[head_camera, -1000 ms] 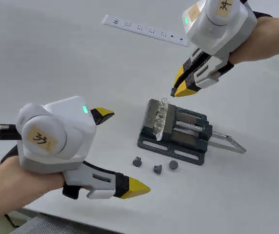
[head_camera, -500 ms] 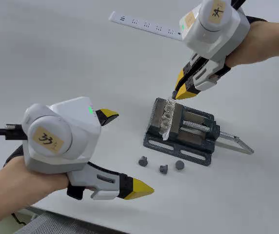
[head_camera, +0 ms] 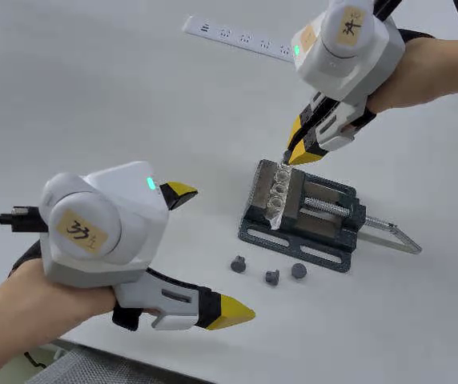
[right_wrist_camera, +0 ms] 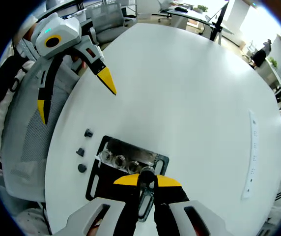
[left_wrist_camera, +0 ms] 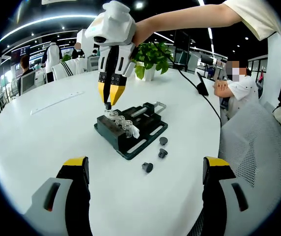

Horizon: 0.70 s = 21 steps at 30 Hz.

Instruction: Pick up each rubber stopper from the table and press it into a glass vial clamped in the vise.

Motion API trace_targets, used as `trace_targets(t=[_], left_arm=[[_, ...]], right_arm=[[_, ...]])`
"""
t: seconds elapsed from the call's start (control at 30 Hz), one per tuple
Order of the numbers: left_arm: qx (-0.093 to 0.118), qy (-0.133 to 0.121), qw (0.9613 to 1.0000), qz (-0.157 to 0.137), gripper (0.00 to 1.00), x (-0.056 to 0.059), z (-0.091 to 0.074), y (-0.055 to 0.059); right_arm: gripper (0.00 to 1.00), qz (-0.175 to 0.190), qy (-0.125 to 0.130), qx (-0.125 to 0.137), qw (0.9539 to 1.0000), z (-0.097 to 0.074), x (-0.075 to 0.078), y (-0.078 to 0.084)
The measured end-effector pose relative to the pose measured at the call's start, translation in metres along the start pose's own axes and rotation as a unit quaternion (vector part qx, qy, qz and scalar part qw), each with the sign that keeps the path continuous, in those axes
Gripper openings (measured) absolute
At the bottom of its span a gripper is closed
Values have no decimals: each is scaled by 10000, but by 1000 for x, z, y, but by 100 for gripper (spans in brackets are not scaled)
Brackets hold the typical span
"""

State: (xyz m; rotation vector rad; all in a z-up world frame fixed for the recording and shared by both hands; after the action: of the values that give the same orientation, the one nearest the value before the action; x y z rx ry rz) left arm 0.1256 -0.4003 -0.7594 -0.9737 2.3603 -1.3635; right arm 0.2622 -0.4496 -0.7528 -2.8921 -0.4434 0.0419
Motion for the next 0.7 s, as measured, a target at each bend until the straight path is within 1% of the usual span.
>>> trace_targets(t=[0.2, 0.37, 0.43, 0.57, 0.6, 0.7], left_arm=[[-8, 14, 10000, -19, 95, 1, 0, 1], [-21, 23, 10000, -44, 95, 0, 0, 2], [-23, 16, 10000, -42, 95, -1, 0, 3], [-9, 9, 10000, -54, 95, -2, 0, 3], [-12, 13, 10000, -55, 95, -2, 0, 3], [-7, 11, 10000, -55, 95, -2, 0, 3]], right_arm=[[6, -21, 1, 6, 10000, 2, 2, -1], [6, -79, -18, -83, 9999, 3, 2, -1], [6, -151, -21, -169, 9997, 3, 0, -1], [5, -311, -18, -345, 9989, 5, 1, -3], [5, -254, -27, -400, 9989, 5, 1, -3], [5, -290, -40, -495, 9983, 5, 1, -4]])
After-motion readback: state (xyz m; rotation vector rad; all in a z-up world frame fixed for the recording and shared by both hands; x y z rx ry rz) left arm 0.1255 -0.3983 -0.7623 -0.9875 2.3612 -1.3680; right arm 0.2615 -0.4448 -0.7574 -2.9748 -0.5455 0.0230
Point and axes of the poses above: the centre of the closed fingertips' face, and the gripper's own axes: z roughly forward along the fingers, x roughly to its right, y roughly out of its underside, the point moved 1 cm from there along -z, roughly backward along the fingers, and after that the axes turned 3 degrees about -x, right-handed, at the moved point
